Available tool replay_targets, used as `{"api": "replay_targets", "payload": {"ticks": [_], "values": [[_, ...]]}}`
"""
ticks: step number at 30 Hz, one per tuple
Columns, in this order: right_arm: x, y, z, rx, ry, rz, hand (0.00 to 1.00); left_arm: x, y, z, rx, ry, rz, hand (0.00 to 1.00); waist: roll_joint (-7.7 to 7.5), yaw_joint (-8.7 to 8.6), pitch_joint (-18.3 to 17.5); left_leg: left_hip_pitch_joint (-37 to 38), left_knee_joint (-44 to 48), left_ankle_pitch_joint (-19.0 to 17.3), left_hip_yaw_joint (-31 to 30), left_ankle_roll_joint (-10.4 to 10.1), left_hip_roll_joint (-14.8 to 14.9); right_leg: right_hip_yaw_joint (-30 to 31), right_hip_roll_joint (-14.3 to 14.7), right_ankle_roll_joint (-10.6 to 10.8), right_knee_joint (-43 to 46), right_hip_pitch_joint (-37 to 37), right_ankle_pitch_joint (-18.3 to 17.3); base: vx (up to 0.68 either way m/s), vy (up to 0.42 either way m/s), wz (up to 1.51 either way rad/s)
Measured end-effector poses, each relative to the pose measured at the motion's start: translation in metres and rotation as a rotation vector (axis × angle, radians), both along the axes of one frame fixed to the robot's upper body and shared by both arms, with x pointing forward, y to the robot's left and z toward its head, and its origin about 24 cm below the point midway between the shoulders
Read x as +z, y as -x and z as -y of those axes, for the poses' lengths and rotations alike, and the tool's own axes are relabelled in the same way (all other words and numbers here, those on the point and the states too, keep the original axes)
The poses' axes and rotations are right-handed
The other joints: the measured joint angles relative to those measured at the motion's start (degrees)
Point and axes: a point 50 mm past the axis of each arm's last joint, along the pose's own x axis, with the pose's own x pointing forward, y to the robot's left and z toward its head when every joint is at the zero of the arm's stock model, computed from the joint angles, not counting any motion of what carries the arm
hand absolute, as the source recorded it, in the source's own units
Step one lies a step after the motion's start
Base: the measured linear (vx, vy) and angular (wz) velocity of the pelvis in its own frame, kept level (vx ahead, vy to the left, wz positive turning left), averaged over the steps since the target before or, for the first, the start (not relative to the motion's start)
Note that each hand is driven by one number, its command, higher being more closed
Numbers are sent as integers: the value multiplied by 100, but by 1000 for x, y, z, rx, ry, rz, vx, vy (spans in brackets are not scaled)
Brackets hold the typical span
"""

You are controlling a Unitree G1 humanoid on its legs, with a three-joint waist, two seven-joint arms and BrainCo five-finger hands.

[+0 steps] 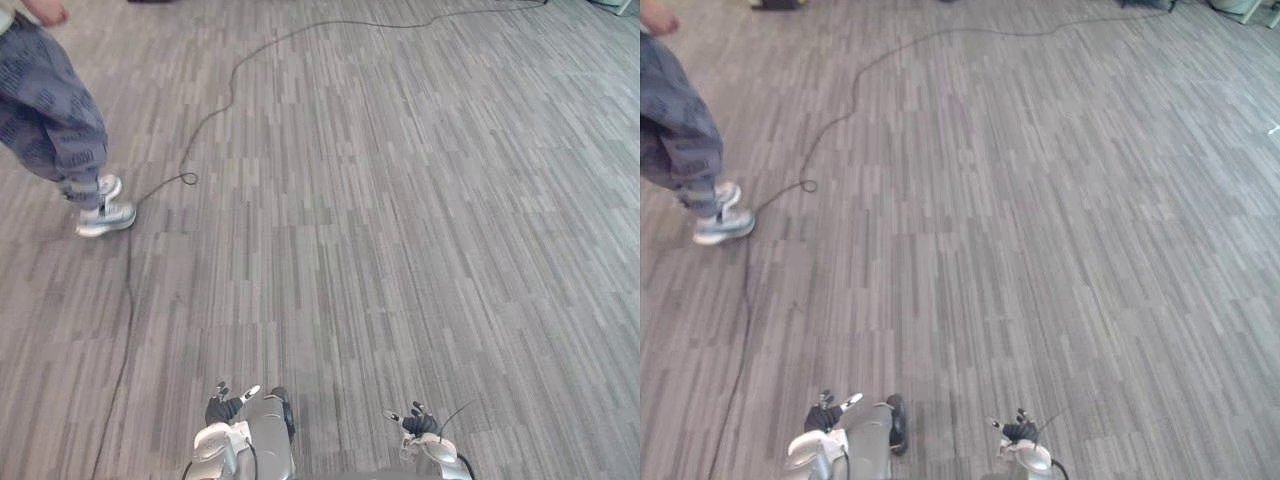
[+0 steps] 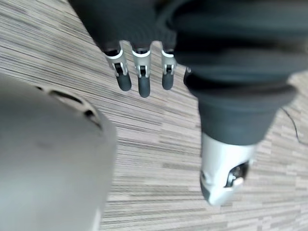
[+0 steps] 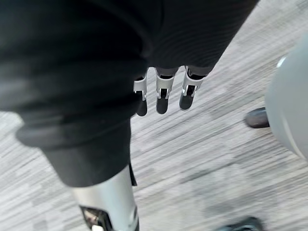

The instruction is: Pick up cushions and gather them together orderly.

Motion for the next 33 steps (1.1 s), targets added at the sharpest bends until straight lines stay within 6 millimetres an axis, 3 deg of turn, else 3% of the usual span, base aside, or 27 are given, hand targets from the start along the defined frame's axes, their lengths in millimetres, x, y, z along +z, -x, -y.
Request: {"api": "replay_targets", "payload": {"ticks": [1,2,3,4,5,7,8,10,11,12,13,14,15,16,17,18,19,20,22,23,24,26,28,29,30,31,33], "values": [[0,-1,0,4,-2,4,0,-1,1,1,-16,-1,-13,0,20,-42,13,232,-54,-46,78,44,0,-40,-30,123,673,-252,72,571,128,-89],[1,0,1,8,-4,12,0,-4,3,5,-46,3,-36,0,106,-149,30,893,-377,-57,308,56,23,-593,-135,-139,1880,-881,-46,539,64,-74],[3,-3,2,9,0,30,0,-4,3,8,-52,8,-39,0,144,-175,2,1242,-648,-61,476,49,69,-961,-151,-422,1991,-1156,-152,439,43,-73],[4,-4,2,13,1,37,0,-4,2,9,-53,10,-36,0,157,-195,9,1414,-788,-62,563,47,90,-1157,-159,-525,1980,-1293,-204,580,50,-81],[7,-10,2,31,11,60,0,-5,2,12,-54,19,-36,0,179,-254,20,1897,-1210,-122,780,-62,153,-1900,-165,-812,1599,-1782,-383,395,31,-62],[9,-13,5,18,17,76,0,-5,-1,17,-67,33,-35,0,152,-359,31,2242,-1435,-236,1007,-262,190,-2523,-158,-924,741,-2220,-437,497,-21,-54],[10,-13,5,18,19,79,0,-6,-1,19,-67,37,-40,0,143,-367,35,2349,-1497,-236,1049,-263,166,-2669,-143,-987,413,-2286,-390,622,-87,-49],[10,-14,6,20,22,77,0,-7,0,22,-72,47,-50,0,137,-397,39,2817,-1819,-235,1180,-264,74,-3167,80,-1187,-1384,-2363,56,569,-104,-36],[8,-11,6,27,26,64,0,-8,2,21,-77,42,-58,0,60,-407,24,3079,-1975,-200,1109,-327,-110,-3211,218,-1317,-2299,-2270,532,611,-137,-31],[9,-13,10,23,35,72,0,-9,2,24,-82,48,-66,0,111,-437,18,3352,-2058,-140,1042,-435,-141,-3111,301,-2126,-2151,-2263,1038,607,-132,-44],[12,-17,17,19,50,84,0,-11,5,29,-80,64,-78,0,363,-435,-16,3456,-2023,87,969,-813,28,-3168,353,-2032,-1656,-2314,583,585,-160,-45],[14,-19,21,9,60,100,0,-11,5,32,-94,66,-78,0,465,-518,8,3452,-1640,342,674,-1058,179,-3129,417,-2028,-1219,-2344,125,582,-215,-38],[15,-20,24,6,67,106,0,-11,3,34,-100,68,-74,0,557,-560,-1,3320,-1163,429,478,-1066,362,-3117,521,-2029,-1109,-2280,-63,578,-236,-41],[16,-21,25,-5,69,109,0,-11,4,35,-92,75,-75,0,675,-572,27,2846,135,914,6,-1036,709,-3001,814,-2000,-1089,-2090,-325,717,-246,-85],[16,-21,23,11,74,108,0,-12,7,34,-86,77,-81,0,794,-547,103,1980,2086,1519,-581,-941,1087,-2788,1205,-2069,-1310,-1690,-455,581,-144,-99],[16,-22,22,12,76,107,0,-11,5,33,-85,73,-70,0,807,-541,141,1719,2650,1421,-640,-941,1178,-2693,1325,-2118,-1389,-1550,-494,678,-110,-124],[15,-21,19,28,73,94,0,-7,-2,31,-80,63,-39,0,757,-489,194,1110,3624,1060,-746,-933,1271,-2462,1504,-2236,-1535,-1164,-579,532,-18,-116],[12,-19,13,53,64,77,0,-3,-6,26,-67,52,-9,0,657,-462,236,549,3848,687,-740,-804,1185,-2134,1636,-2232,-1837,-647,-680,547,-11,-109],[10,-16,8,75,55,64,0,1,-10,24,-50,47,25,0,607,-381,227,-56,3346,374,-705,-579,1066,-1716,1771,-2206,-2371,-22,-745,536,32,-106],[7,-12,4,75,41,46,0,3,-11,22,-19,52,53,0,524,-256,205,-397,2404,213,-618,-479,922,-1352,1782,-1988,-2658,316,-713,511,81,-120],[7,-12,3,76,39,45,0,3,-10,21,-8,51,56,0,525,-238,197,-491,2095,197,-622,-467,872,-1225,1784,-1970,-2705,412,-729,514,140,-133],[6,-11,-3,79,23,39,0,0,1,16,57,60,37,0,551,-190,201,-850,92,358,-957,-590,439,-578,1668,-1733,-2996,941,-939,570,231,-122],[3,-5,-4,77,18,14,0,-2,10,13,85,64,22,0,511,-140,113,-890,-778,666,-1181,-650,213,-285,1559,-1571,-3117,1147,-1103,676,350,-111],[-2,6,-6,84,11,-25,0,-3,14,10,98,63,16,0,383,1,-122,-827,-719,1310,-1356,-460,-62,17,1291,-1358,-3019,1201,-1248,761,403,-115],[-4,9,-8,93,7,-38,0,-3,13,9,96,58,17,0,304,14,-171,-827,-623,1190,-1267,-358,-97,52,1199,-1335,-2909,1184,-1257,796,410,-99],[-5,12,-8,94,6,-45,0,-3,14,6,88,49,11,0,204,15,-240,-796,-481,998,-1082,-288,-129,31,1063,-1177,-2521,990,-1178,732,372,-63],[-5,12,-7,101,14,-44,0,-4,13,0,74,34,-11,0,65,-16,-194,-333,-317,569,-707,-109,-225,-56,770,-611,-613,323,-790,677,352,-64]]}}
